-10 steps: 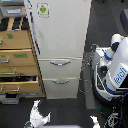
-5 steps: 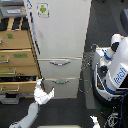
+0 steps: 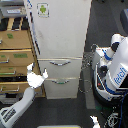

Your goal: Opening the fridge

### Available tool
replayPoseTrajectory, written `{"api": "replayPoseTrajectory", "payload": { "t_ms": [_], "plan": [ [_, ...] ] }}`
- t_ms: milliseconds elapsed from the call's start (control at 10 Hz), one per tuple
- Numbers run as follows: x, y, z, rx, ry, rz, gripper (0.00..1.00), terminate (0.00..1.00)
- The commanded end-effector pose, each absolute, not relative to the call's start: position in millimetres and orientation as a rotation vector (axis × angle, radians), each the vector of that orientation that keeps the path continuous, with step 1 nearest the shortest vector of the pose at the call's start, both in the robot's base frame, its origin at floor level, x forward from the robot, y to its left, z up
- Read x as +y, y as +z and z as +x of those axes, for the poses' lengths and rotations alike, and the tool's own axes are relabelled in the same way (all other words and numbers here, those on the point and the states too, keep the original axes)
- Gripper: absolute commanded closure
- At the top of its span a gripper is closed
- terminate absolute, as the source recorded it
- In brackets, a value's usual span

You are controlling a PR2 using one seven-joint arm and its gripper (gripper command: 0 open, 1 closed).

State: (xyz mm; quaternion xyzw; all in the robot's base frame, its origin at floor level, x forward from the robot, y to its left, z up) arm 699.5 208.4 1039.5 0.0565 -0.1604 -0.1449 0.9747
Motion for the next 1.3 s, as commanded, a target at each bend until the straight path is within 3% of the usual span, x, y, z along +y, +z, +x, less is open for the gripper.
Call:
{"api": "replayPoseTrajectory", "payload": {
  "t_ms": [100, 400, 1300],
  "plan": [
    [318, 1123, 748, -0.296, 0.125, 0.210, 0.00, 0.00],
    [297, 1124, 762, -0.254, 0.119, 0.237, 0.00, 0.00],
    [267, 1111, 832, -0.181, 0.108, 0.189, 0.00, 0.00]
  ]
}}
